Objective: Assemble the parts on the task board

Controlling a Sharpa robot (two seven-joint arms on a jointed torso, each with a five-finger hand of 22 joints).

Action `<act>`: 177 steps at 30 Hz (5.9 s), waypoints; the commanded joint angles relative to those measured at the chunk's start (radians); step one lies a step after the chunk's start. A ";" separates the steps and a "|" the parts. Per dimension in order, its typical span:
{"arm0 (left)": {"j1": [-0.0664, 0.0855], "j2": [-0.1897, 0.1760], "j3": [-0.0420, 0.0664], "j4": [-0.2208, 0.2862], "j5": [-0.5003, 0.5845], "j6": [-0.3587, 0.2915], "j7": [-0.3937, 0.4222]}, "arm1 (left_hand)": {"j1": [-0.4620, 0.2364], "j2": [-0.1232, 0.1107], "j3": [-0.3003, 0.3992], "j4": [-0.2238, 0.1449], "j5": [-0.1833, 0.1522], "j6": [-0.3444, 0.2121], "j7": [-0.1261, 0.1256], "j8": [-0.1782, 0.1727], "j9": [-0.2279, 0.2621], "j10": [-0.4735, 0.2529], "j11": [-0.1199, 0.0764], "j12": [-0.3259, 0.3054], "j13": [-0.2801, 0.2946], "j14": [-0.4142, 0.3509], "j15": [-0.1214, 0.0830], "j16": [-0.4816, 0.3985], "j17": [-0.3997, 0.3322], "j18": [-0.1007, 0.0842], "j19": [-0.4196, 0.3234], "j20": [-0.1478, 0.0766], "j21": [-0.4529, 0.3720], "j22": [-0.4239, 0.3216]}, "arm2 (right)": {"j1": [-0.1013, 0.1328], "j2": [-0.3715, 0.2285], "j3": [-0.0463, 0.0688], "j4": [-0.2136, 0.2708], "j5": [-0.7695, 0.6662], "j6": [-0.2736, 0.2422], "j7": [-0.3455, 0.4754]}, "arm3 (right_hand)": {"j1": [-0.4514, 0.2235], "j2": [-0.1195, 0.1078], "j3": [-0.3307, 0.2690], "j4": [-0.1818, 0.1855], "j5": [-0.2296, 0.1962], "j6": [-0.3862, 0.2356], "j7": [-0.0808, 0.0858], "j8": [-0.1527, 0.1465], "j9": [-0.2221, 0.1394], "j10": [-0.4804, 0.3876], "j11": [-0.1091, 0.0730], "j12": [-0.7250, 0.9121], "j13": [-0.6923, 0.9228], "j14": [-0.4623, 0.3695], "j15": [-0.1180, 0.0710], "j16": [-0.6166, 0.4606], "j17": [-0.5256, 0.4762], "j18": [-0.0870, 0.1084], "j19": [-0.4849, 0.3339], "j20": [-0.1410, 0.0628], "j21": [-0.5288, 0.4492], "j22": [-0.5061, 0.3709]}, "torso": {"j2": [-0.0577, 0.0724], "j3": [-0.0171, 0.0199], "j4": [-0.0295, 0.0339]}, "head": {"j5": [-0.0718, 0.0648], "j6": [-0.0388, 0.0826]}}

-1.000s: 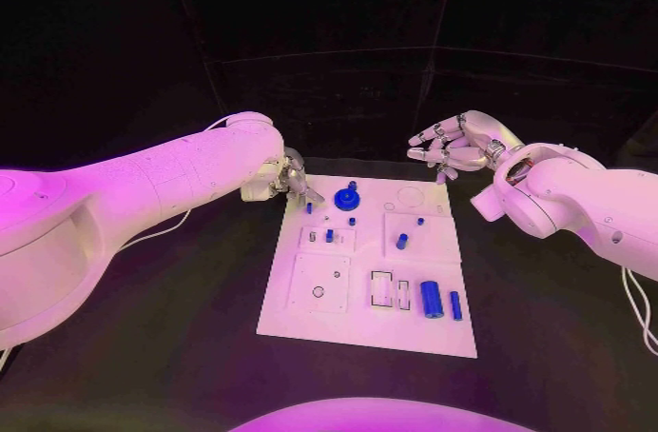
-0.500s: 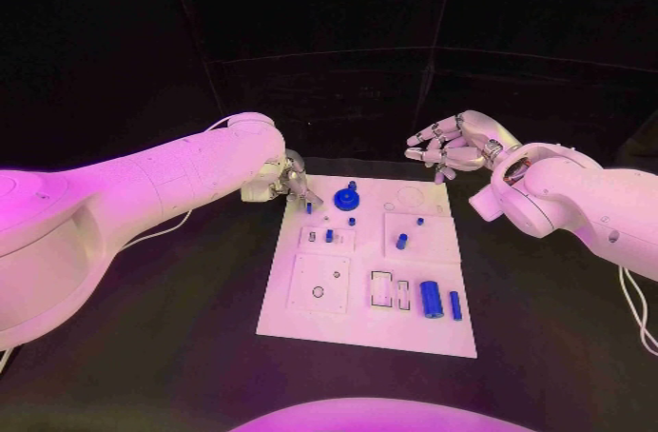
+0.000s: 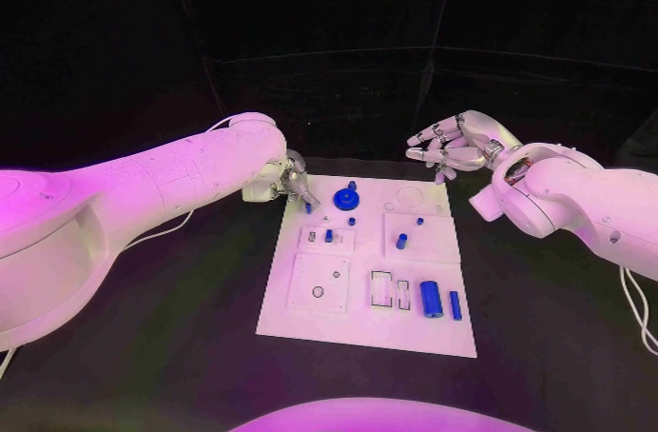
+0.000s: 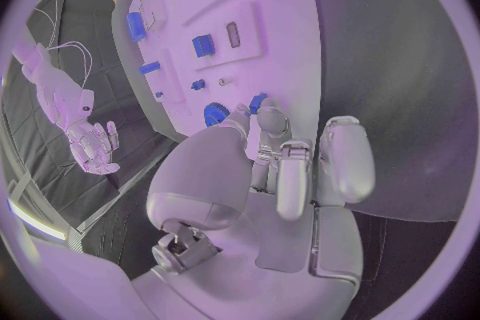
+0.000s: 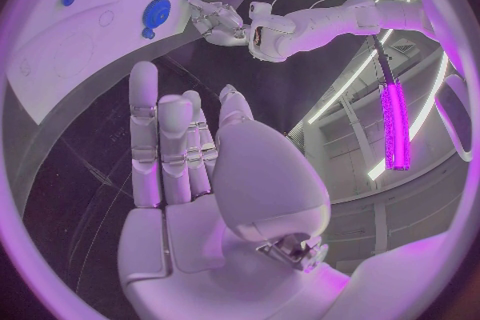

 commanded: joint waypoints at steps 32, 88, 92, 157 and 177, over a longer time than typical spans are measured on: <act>-0.002 -0.133 -0.004 0.190 0.051 -0.218 0.023 | -0.052 -0.137 0.664 -0.272 0.085 -0.006 0.000 0.037 -0.011 0.048 -0.005 -0.021 -0.038 0.104 -0.009 0.003 0.264 -0.004 0.013 -0.003 0.000 0.019 | 0.002 -0.010 0.001 0.006 -0.002 0.003 0.002 | 0.011 0.000 -0.002 -0.006 0.006 0.001 -0.001 0.007 0.001 -0.007 -0.003 0.007 -0.001 0.001 0.002 0.007 0.003 0.020 0.003 0.002 -0.003 0.003 | -0.001 0.0002 0.0017 | 0.009 0.000; -0.045 -0.299 -0.075 0.546 -0.003 -0.307 -0.060 | -0.081 -0.171 0.719 -0.295 0.099 0.003 -0.009 0.061 -0.004 0.082 -0.013 0.010 -0.006 0.104 -0.016 0.003 0.264 -0.010 0.029 -0.011 0.021 0.048 | 0.002 -0.012 0.000 0.000 -0.002 0.008 0.003 | 0.013 0.001 -0.002 -0.006 0.008 0.001 -0.001 0.008 0.001 -0.007 -0.003 0.008 -0.002 0.002 0.002 0.007 0.004 0.020 0.003 0.002 -0.004 0.002 | -0.001 0.0006 0.0018 | 0.018 -0.018; -0.046 -0.300 -0.075 0.551 -0.003 -0.306 -0.065 | -0.084 -0.175 0.724 -0.297 0.108 0.004 -0.009 0.064 -0.003 0.086 -0.014 0.013 -0.002 0.104 -0.017 0.003 0.264 -0.011 0.030 -0.011 0.022 0.049 | 0.002 -0.013 0.000 0.001 -0.002 0.007 0.002 | 0.013 0.001 -0.002 -0.005 0.008 0.000 -0.001 0.008 0.001 -0.008 -0.003 0.008 -0.002 0.002 0.002 0.006 0.004 0.020 0.003 0.002 -0.004 0.001 | 0.000 0.0006 0.0025 | 0.019 -0.017; -0.045 -0.305 -0.074 0.524 0.127 -0.449 0.008 | -0.293 -0.177 0.189 -0.013 0.120 0.000 -0.006 0.041 -0.051 -0.026 -0.006 -0.109 -0.186 0.104 -0.014 0.003 0.264 -0.011 0.035 -0.013 0.011 0.059 | 0.002 -0.012 0.000 0.002 -0.002 0.003 0.003 | 0.017 0.000 -0.005 -0.005 0.008 -0.001 -0.001 0.009 0.001 -0.009 -0.003 0.008 -0.004 0.000 0.002 0.000 0.001 0.020 0.004 0.002 -0.009 -0.002 | -0.001 0.0011 0.0024 | 0.012 -0.022; -0.043 -0.250 -0.074 0.477 0.086 -0.653 0.521 | 0.142 -0.136 0.221 -0.188 0.068 -0.143 0.101 -0.156 -0.234 -0.361 0.109 -0.387 -0.430 -0.245 0.084 -0.594 -0.428 0.104 -0.305 0.083 -0.698 -0.585 | 0.002 0.001 0.000 -0.017 -0.007 0.000 0.004 | 0.034 0.001 -0.003 -0.012 0.018 -0.006 -0.001 0.010 0.000 -0.015 -0.003 0.006 -0.008 -0.003 0.002 -0.008 -0.003 0.021 0.003 0.002 -0.015 -0.007 | 0.000 0.0015 -0.0006 | 0.000 -0.010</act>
